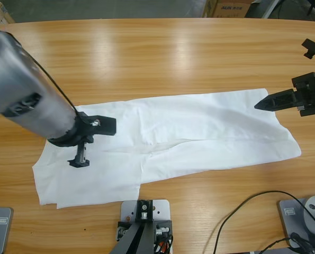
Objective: Fold clothes
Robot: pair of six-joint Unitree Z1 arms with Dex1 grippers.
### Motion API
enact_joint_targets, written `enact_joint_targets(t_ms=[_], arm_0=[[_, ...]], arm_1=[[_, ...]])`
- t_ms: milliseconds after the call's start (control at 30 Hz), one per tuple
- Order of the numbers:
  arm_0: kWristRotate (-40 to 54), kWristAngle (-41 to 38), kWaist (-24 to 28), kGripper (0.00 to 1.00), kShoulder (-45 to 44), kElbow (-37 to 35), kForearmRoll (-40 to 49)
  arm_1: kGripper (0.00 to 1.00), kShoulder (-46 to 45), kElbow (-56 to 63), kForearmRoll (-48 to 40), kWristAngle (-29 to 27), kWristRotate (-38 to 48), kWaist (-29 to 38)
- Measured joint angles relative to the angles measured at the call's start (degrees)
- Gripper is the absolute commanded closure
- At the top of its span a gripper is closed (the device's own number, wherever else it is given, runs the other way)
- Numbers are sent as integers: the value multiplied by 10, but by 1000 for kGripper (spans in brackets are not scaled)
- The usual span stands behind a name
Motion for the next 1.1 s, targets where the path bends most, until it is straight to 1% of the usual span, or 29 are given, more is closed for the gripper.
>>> enact_joint_targets(t_ms=[233, 433, 500, 567, 667, 700, 733, 767, 867, 1000, 1100], arm_0=[[-25, 15, -2, 0, 65, 12, -51], [-24, 42, -6, 0, 65, 20, -56], [-20, 49, 0, 0, 63, 25, -56], [-16, 57, 20, 0, 59, 34, -56], [-4, 68, 74, 0, 51, 49, -56], [2, 70, 95, 0, 48, 52, -56], [7, 74, 114, 0, 46, 54, -56], [11, 79, 132, 0, 45, 57, -56], [15, 85, 166, 0, 42, 62, -56], [16, 85, 186, 0, 41, 64, -56], [16, 85, 214, 0, 38, 64, -57]], arm_1=[[165, 0, 2, 0, 0, 1, 0], [165, 0, 2, 0, 0, 3, 0], [165, 0, 2, 0, 0, 4, 0], [165, 0, 2, 0, 0, 6, 0], [161, 0, 2, 0, 0, 13, 0], [115, 1, 2, 0, 0, 21, 0], [67, 2, 2, 0, 0, 34, 0], [51, 4, 2, -2, 0, 51, 0], [55, 17, 19, -28, -5, 126, 0], [59, 20, 99, -112, -13, 240, 0], [64, 2, 143, -144, -44, 311, 0]])
